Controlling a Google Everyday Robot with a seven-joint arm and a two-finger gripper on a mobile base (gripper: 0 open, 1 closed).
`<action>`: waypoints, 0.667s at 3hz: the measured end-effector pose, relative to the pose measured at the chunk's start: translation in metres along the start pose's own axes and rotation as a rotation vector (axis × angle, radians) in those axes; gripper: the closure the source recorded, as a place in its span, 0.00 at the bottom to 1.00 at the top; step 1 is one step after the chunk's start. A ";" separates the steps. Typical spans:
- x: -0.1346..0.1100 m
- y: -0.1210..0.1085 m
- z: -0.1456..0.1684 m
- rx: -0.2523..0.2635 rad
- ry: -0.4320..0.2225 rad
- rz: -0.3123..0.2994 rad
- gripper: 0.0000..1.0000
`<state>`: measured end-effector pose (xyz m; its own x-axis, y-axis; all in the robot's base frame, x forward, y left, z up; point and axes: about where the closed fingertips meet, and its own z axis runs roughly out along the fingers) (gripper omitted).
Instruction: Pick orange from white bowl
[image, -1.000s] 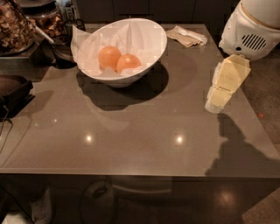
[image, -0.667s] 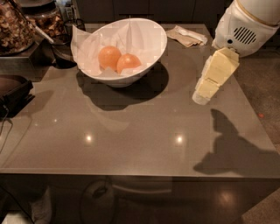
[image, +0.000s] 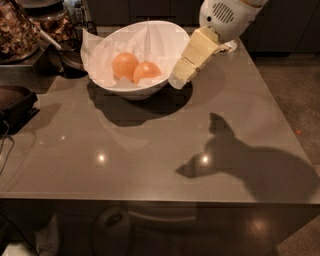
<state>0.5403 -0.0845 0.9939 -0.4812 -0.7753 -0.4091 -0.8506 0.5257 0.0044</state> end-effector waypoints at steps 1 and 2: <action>-0.007 0.000 0.001 0.005 -0.015 -0.001 0.00; -0.029 -0.004 0.006 -0.007 -0.077 0.030 0.00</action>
Offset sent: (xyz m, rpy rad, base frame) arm 0.0335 0.0370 0.0136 0.1560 -0.0260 -0.0661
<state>0.5588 -0.0622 1.0007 -0.4892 -0.7295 -0.4781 -0.8376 0.5457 0.0244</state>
